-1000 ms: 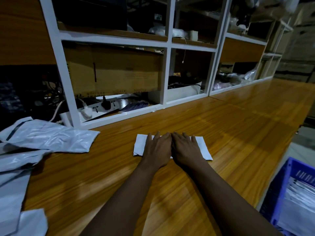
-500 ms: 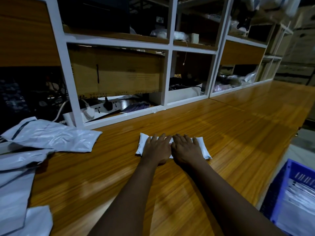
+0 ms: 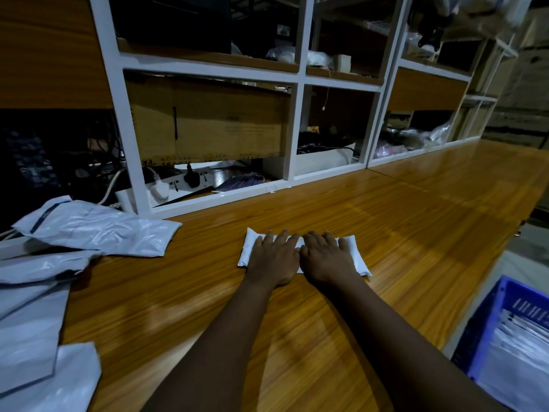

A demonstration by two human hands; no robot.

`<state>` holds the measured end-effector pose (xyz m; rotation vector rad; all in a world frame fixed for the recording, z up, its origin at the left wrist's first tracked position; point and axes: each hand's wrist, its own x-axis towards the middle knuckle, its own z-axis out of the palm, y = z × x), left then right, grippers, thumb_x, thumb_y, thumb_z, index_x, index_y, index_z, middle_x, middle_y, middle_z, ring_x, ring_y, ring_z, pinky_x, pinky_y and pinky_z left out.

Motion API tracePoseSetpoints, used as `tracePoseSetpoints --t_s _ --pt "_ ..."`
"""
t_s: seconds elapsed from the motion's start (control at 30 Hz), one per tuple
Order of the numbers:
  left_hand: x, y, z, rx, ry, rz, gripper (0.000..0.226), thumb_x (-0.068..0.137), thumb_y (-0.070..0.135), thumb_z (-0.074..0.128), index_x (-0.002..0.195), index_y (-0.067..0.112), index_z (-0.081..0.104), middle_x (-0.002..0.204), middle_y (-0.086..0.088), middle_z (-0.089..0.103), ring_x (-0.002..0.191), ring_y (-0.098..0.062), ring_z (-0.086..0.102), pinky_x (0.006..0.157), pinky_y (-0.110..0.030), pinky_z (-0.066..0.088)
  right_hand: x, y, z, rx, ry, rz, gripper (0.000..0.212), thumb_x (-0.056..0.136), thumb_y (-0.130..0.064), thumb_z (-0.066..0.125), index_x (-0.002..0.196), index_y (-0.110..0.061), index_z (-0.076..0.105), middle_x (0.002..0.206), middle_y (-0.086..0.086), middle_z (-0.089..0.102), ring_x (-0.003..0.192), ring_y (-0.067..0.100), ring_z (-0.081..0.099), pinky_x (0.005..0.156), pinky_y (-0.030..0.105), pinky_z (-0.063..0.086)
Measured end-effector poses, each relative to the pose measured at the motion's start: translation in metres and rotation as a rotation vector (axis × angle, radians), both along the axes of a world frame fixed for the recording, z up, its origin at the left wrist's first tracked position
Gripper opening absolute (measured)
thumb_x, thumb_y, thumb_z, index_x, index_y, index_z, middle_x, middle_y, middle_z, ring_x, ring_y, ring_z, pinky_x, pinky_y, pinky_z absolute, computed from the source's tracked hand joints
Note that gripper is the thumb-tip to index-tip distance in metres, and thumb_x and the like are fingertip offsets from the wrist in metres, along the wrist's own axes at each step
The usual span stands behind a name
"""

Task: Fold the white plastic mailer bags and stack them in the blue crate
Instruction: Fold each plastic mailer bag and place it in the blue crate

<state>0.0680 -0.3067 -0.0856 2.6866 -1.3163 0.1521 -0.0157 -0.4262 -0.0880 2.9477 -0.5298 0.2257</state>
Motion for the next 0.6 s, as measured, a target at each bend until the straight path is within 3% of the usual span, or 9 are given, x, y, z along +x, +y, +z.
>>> tracePoseSetpoints --t_s 0.13,0.37,0.5,0.6 --pt "0.003 -0.003 0.003 0.022 0.057 0.032 0.056 0.107 0.044 0.017 0.158 0.023 0.009 0.166 -0.003 0.007 0.151 -0.033 0.006 0.12 -0.049 0.01 0.002 -0.003 0.001 0.015 0.017 -0.003 0.053 0.106 -0.039 0.021 0.153 -0.015 0.031 0.163 0.008 0.022 0.15 0.034 0.016 0.117 0.058 0.018" --pt "0.02 0.004 0.004 0.181 0.021 0.056 0.057 0.107 0.042 0.022 0.158 0.022 0.009 0.166 -0.009 -0.003 0.151 -0.037 -0.001 0.12 -0.055 0.006 0.001 -0.004 0.006 0.045 0.044 -0.012 0.055 0.106 -0.043 0.021 0.153 -0.017 0.028 0.164 0.01 0.018 0.15 0.038 0.014 0.118 0.059 0.016" --pt "0.025 0.013 0.006 0.173 0.058 0.102 0.06 0.106 0.047 0.018 0.158 0.022 0.006 0.166 -0.008 -0.002 0.151 -0.035 -0.001 0.121 -0.053 0.005 -0.011 -0.012 0.005 -0.005 0.037 0.033 0.05 0.105 -0.04 0.027 0.15 -0.02 0.032 0.159 0.019 0.026 0.146 0.044 0.021 0.115 0.062 0.022" --pt "0.029 0.018 0.005 0.191 0.055 0.108 0.059 0.106 0.046 0.018 0.158 0.023 0.005 0.166 -0.009 -0.004 0.151 -0.034 -0.002 0.121 -0.053 0.005 -0.019 -0.023 0.006 0.015 0.084 -0.018 0.058 0.099 -0.044 0.019 0.15 -0.017 0.028 0.156 0.023 0.028 0.144 0.048 0.023 0.112 0.064 0.027"
